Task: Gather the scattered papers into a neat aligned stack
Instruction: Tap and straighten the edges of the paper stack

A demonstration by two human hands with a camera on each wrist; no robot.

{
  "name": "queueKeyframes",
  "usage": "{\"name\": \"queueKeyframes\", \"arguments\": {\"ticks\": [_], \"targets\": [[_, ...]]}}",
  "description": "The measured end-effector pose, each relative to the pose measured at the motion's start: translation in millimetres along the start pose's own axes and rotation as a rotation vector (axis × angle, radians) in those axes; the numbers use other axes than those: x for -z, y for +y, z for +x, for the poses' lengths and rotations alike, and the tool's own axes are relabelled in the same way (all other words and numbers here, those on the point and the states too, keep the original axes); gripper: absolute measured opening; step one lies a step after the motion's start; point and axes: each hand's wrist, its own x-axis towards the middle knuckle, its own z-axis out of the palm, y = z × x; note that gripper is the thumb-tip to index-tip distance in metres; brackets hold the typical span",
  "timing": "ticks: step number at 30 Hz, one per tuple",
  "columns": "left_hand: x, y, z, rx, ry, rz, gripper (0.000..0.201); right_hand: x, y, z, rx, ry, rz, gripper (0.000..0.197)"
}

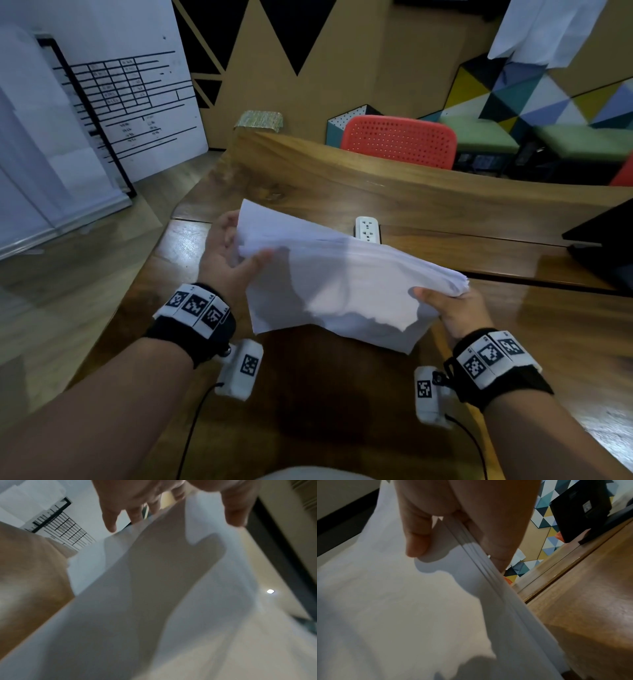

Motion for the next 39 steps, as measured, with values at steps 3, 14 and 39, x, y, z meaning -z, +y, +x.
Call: {"name": "queueKeyframes", "arguments": {"ticks": [3, 14, 39], "targets": [[0, 9, 7, -0.060, 0.068, -0.074, 0.011, 1, 2, 3, 0.011, -0.024, 0.034, 0.084], [11, -35, 19, 0.217, -0.060, -0.050, 0.108, -1, 1, 4, 0.022, 0.016, 0.052, 0.055], [4, -12, -9, 0.205, -0.235, -0.009, 0.048, -11, -16, -4, 0.152, -0.057, 0.273, 0.063]]}}
